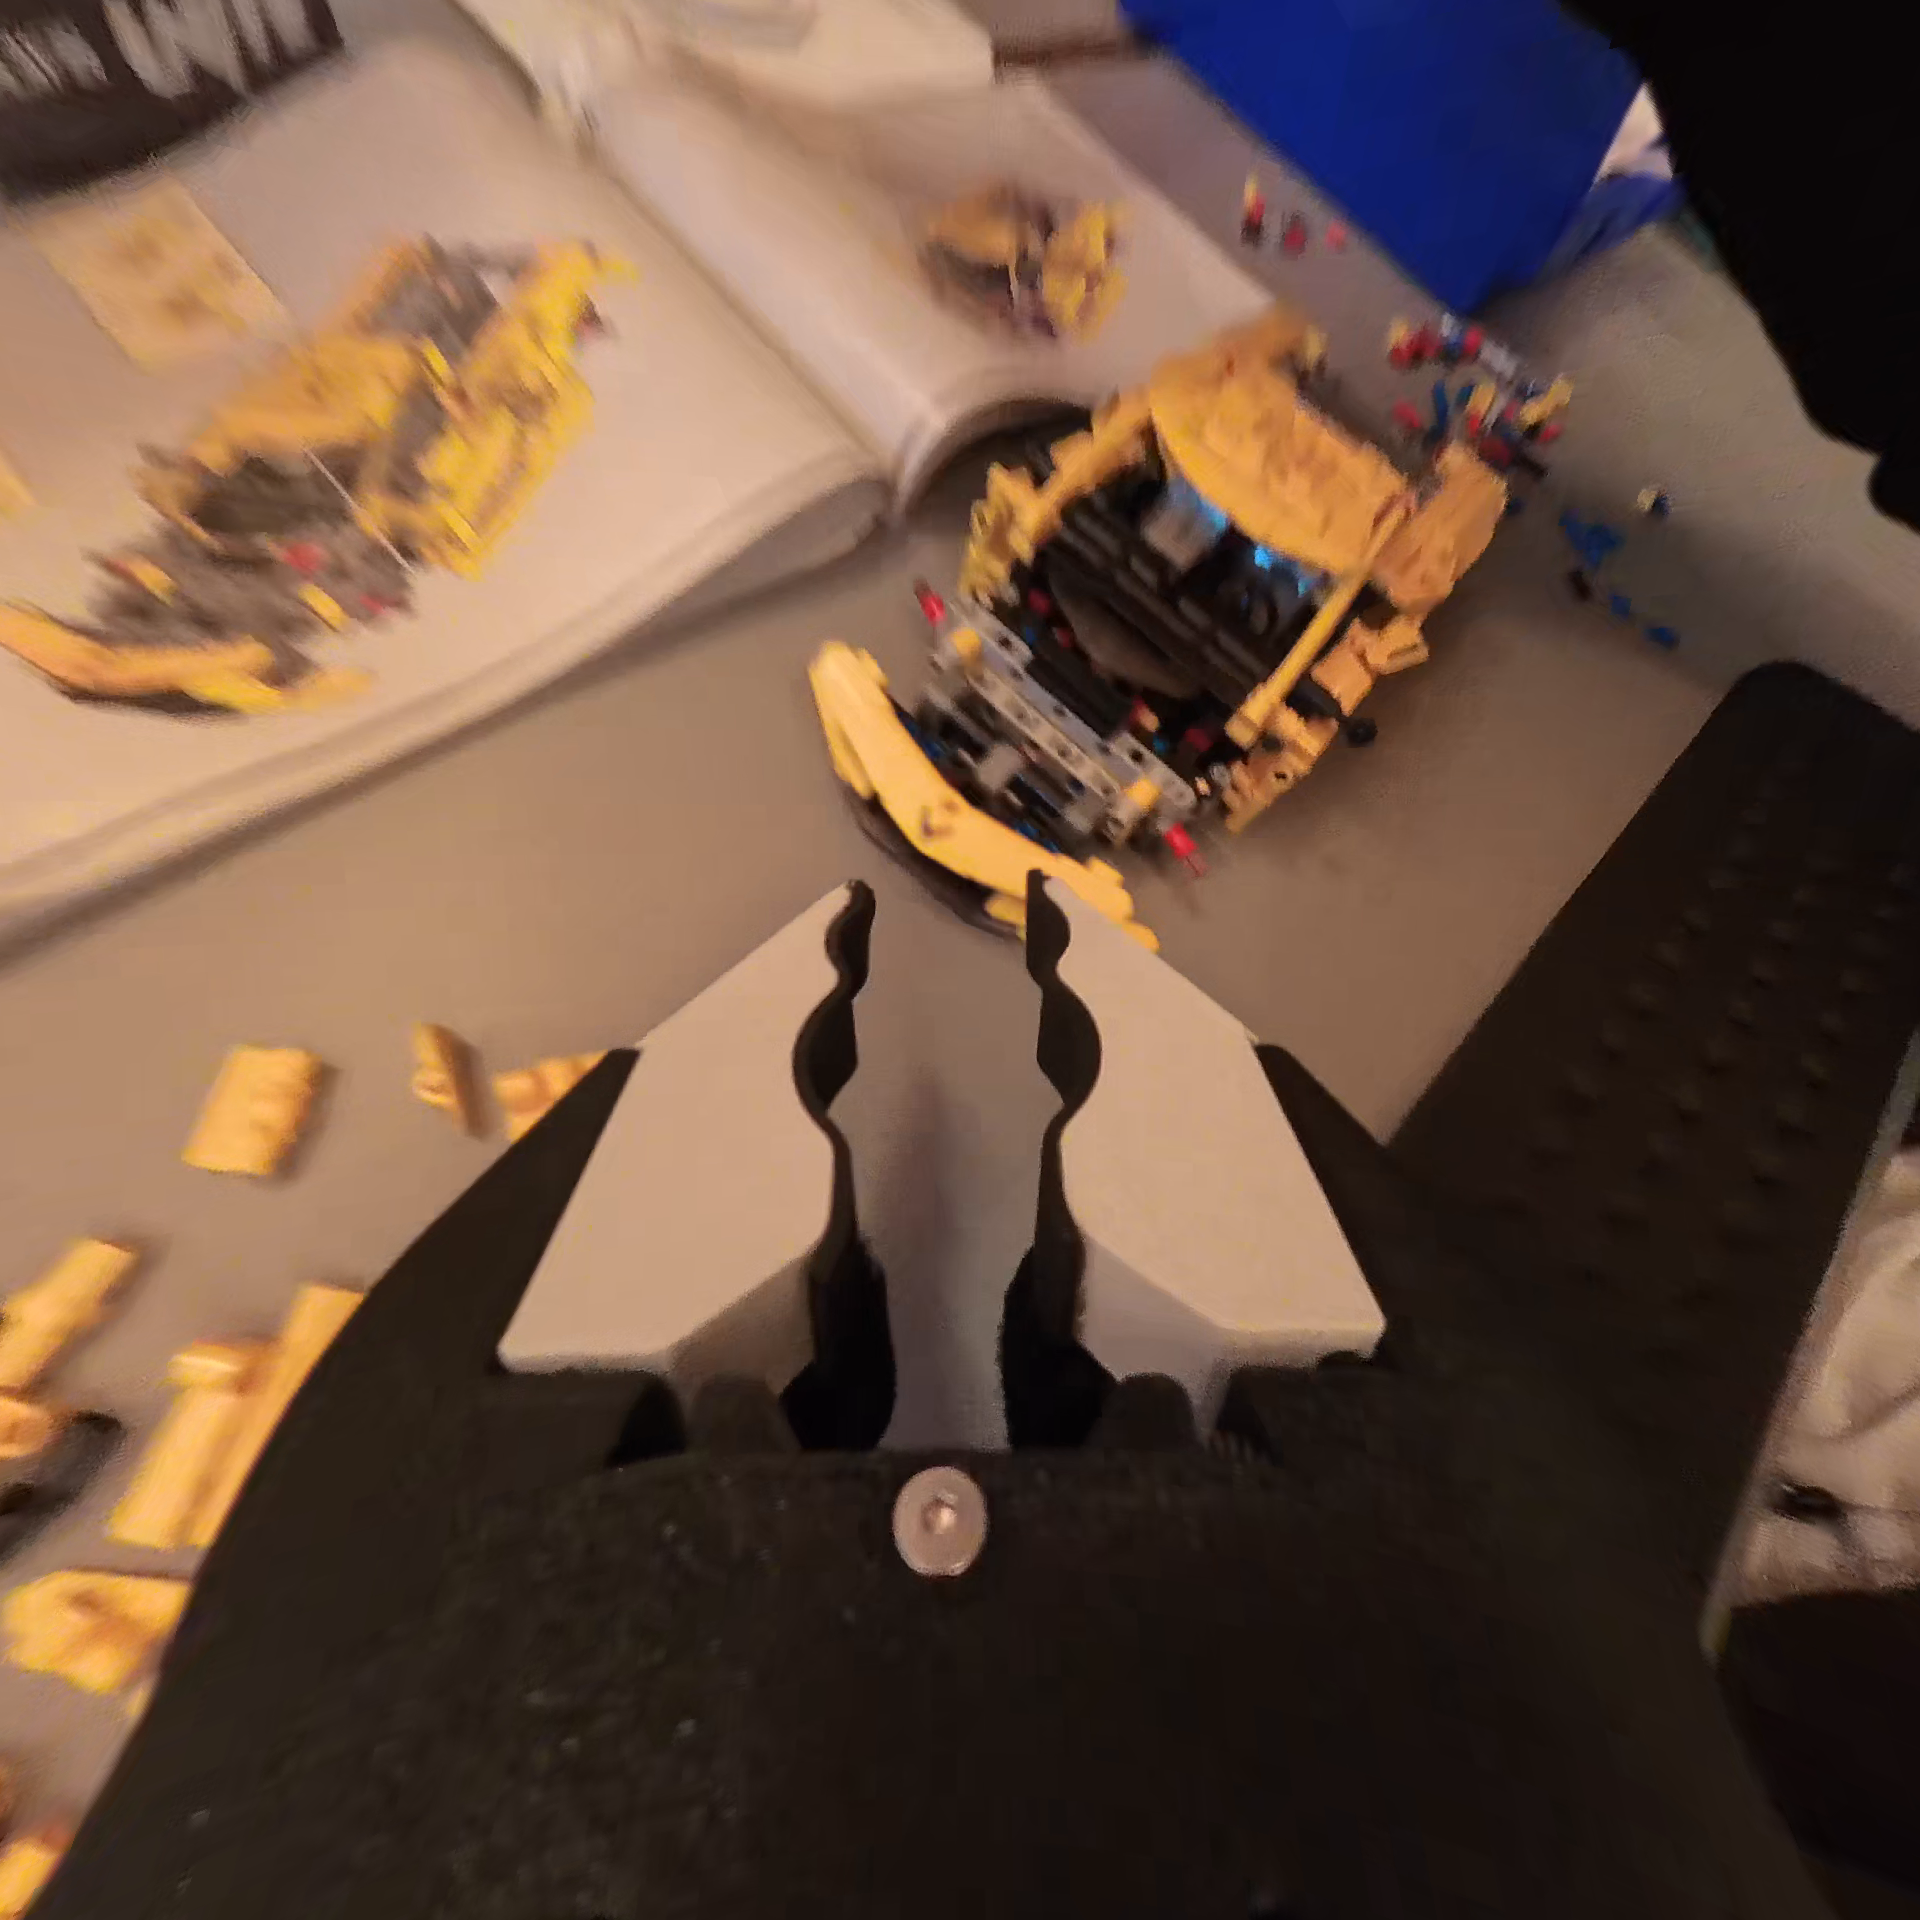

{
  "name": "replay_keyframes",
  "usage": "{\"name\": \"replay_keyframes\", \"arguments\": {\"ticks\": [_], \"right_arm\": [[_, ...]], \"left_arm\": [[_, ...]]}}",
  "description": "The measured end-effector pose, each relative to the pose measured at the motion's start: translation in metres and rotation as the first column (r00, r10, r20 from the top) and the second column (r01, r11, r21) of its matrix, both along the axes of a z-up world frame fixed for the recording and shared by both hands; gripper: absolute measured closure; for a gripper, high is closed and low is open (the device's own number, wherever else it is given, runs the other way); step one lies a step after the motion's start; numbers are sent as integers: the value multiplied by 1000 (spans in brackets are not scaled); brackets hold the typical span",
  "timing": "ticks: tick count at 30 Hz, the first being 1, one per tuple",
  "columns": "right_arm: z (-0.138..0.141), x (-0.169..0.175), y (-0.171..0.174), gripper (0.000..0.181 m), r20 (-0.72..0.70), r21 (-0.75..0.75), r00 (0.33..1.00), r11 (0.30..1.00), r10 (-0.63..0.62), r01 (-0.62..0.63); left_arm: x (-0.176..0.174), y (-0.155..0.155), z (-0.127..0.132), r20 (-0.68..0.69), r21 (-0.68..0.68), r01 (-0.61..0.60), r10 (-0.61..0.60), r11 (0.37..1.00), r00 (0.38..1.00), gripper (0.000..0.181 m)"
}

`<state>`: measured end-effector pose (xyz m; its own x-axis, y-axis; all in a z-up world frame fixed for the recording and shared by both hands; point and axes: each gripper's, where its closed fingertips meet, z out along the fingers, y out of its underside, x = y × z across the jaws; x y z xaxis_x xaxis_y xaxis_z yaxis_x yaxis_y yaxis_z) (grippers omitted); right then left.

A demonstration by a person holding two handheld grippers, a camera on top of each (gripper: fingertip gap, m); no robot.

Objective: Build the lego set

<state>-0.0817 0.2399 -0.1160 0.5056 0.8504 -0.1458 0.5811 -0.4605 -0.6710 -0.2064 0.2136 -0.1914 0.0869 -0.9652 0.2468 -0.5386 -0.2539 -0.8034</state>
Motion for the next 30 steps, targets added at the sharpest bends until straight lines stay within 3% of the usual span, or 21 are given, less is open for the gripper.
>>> {"name": "replay_keyframes", "arguments": {"ticks": [4, 7, 11, 13, 15, 17, 21, 24, 27, 30], "right_arm": [[51, 25, -19, 135, -99, 110, 966, 962, -241, 251], [61, 47, -44, 134, -136, 168, 881, 866, -453, 471], [42, 70, -75, 136, -282, 104, 625, 625, -728, 774], [28, 77, -80, 136, -404, 44, 470, 497, -785, 867], [7, 87, -79, 136, -456, 33, 369, 399, -810, 916], [-14, 97, -75, 137, -438, 40, 338, 357, -833, 933], [-43, 108, -72, 138, -318, 73, 403, 402, -858, 913], [-57, 117, -78, 137, -264, 89, 411, 402, -872, 911], [-55, 129, -88, 138, -260, 124, 370, 349, -892, 929], [-53, 147, -96, 137, -257, 127, 287, 262, -923, 957]], "left_arm": [[1, 54, 32, 187, 98, -143, 123, 985, 975, 152], [4, 81, 40, 241, 43, -245, 228, 969, 943, 152], [14, 106, 54, 253, -49, -302, 304, 952, 919, 152], [24, 122, 58, 227, -43, -328, 329, 944, 917, 152], [38, 135, 55, 208, -41, -346, 347, 937, 915, 152], [52, 140, 49, 208, -49, -352, 355, 935, 912, 152], [58, 131, 29, 187, -106, -329, 344, 938, 920, 152], [51, 134, 35, 243, -112, -325, 343, 939, 907, 152], [48, 137, 36, 261, -129, -320, 343, 939, 902, 152], [52, 136, 31, 253, -131, -300, 324, 945, 912, 152]]}}
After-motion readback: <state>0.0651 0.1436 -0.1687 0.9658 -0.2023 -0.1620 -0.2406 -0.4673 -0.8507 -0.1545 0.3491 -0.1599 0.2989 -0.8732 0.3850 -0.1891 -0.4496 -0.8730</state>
